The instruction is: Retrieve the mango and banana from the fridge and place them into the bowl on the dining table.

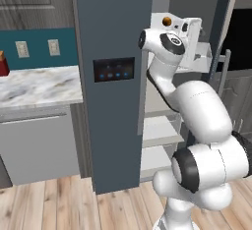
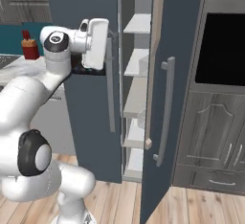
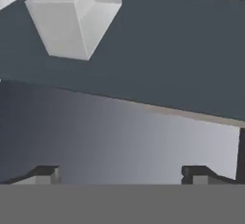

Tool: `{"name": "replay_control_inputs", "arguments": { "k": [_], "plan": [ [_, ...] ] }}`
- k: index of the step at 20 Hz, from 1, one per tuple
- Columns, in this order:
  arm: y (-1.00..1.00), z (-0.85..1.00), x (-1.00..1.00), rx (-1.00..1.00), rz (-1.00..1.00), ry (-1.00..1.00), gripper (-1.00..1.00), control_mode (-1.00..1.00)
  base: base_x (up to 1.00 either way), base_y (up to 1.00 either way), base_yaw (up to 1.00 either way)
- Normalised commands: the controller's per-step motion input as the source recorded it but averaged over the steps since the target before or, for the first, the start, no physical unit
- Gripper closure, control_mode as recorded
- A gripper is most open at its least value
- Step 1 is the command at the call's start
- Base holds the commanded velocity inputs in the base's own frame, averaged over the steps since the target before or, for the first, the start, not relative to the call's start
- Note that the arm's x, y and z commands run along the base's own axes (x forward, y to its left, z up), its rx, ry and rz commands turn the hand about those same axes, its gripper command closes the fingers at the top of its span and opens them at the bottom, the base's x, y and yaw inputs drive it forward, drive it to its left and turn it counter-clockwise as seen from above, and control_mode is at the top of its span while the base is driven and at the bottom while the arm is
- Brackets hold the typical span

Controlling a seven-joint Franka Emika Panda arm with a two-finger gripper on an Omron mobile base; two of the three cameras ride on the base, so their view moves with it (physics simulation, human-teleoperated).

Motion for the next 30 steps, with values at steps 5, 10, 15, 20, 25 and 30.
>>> {"name": "replay_control_inputs", "arguments": {
  "k": [5,10,15,20,25,30],
  "plan": [
    [-0.47,0.32,0.9,-0.14,-0.24,0.27,-1.0,-1.0,0.0,0.0,0.0],
    [-0.63,0.19,0.86,-0.04,-0.1,0.13,-1.0,-1.0,0.0,0.0,0.0],
    [-0.88,0.01,0.44,0.0,-0.08,0.04,-1.0,-1.0,0.0,0.0,0.0],
    [-1.0,0.0,-0.49,0.01,-0.19,-0.02,-1.0,-1.0,0.0,0.0,0.0],
    [-1.0,0.0,-0.99,0.08,-0.12,-0.13,-1.0,-1.0,0.0,0.0,0.0],
    [-0.85,-0.01,-1.0,0.22,-0.07,-0.18,-1.0,-1.0,0.0,0.0,0.0]
  ]
}}
